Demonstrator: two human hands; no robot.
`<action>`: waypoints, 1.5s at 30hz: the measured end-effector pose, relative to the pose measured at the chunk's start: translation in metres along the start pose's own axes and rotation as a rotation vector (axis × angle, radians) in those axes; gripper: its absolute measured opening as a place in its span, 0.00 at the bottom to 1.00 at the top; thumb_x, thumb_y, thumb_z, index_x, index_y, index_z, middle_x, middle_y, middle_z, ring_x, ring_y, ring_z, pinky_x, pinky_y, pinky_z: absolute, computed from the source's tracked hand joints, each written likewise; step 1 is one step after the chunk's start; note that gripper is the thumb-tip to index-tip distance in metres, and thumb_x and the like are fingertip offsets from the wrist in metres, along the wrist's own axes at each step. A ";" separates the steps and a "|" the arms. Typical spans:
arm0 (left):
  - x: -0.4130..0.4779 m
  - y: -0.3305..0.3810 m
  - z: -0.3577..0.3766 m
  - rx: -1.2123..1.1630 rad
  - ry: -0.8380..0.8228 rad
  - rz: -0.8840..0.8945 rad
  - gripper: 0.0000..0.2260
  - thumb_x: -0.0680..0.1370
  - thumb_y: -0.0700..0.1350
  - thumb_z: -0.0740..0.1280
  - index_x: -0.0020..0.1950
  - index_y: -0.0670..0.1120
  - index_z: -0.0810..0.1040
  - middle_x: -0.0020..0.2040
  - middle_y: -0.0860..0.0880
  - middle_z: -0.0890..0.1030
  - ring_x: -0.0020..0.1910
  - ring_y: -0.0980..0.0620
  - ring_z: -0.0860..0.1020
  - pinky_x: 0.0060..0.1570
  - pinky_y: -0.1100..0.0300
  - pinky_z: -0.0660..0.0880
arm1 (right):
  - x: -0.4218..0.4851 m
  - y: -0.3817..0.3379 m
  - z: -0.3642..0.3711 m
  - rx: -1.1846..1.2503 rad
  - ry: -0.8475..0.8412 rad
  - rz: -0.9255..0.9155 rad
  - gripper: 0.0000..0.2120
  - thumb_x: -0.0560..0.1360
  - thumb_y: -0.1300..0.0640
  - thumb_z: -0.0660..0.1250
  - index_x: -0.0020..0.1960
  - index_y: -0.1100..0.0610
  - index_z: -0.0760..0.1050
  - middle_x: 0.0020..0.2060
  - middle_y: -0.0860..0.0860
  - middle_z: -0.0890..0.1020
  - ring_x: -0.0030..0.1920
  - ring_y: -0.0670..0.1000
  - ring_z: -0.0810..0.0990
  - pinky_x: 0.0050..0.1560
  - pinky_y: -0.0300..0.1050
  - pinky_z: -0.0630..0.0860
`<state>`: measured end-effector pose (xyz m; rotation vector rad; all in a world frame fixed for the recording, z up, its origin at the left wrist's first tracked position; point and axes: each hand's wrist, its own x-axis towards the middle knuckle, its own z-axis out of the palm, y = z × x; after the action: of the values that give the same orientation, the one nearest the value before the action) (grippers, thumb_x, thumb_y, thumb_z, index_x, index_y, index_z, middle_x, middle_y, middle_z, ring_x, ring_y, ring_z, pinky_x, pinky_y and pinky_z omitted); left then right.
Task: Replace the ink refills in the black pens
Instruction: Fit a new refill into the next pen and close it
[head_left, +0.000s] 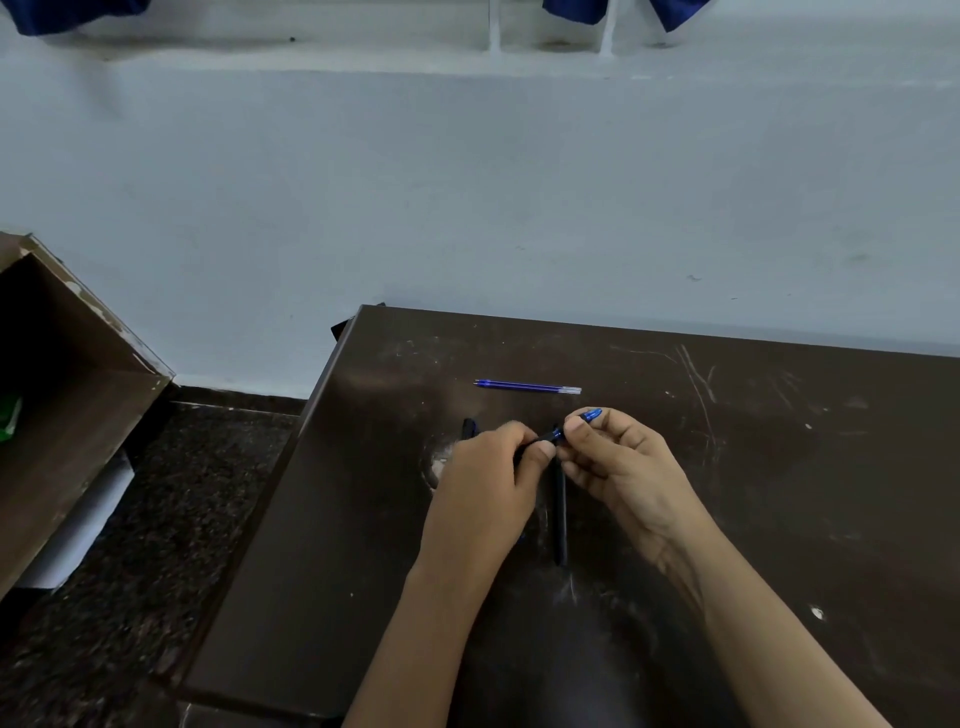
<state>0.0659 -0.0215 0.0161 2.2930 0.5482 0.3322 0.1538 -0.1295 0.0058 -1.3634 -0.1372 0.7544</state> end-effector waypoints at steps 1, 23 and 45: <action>-0.001 0.000 0.002 0.011 -0.030 -0.004 0.12 0.80 0.50 0.59 0.50 0.44 0.78 0.39 0.51 0.80 0.37 0.56 0.78 0.38 0.67 0.72 | 0.000 0.000 0.001 -0.009 -0.009 -0.005 0.05 0.74 0.58 0.68 0.48 0.58 0.79 0.38 0.53 0.83 0.41 0.48 0.81 0.48 0.43 0.79; -0.001 -0.005 -0.005 -0.105 -0.006 -0.036 0.05 0.75 0.47 0.69 0.49 0.48 0.77 0.38 0.55 0.78 0.38 0.60 0.77 0.41 0.68 0.74 | -0.001 0.000 0.003 0.074 0.000 0.072 0.03 0.75 0.59 0.67 0.43 0.57 0.78 0.35 0.51 0.81 0.36 0.45 0.80 0.45 0.41 0.77; -0.002 -0.007 -0.006 -0.046 0.010 -0.001 0.03 0.77 0.46 0.67 0.49 0.49 0.76 0.41 0.53 0.79 0.40 0.59 0.78 0.42 0.69 0.73 | 0.000 0.002 0.002 0.070 0.017 0.102 0.03 0.74 0.59 0.68 0.45 0.57 0.80 0.34 0.51 0.82 0.37 0.46 0.80 0.46 0.43 0.77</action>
<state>0.0600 -0.0141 0.0150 2.2478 0.5413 0.3524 0.1514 -0.1275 0.0042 -1.3175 -0.0277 0.8251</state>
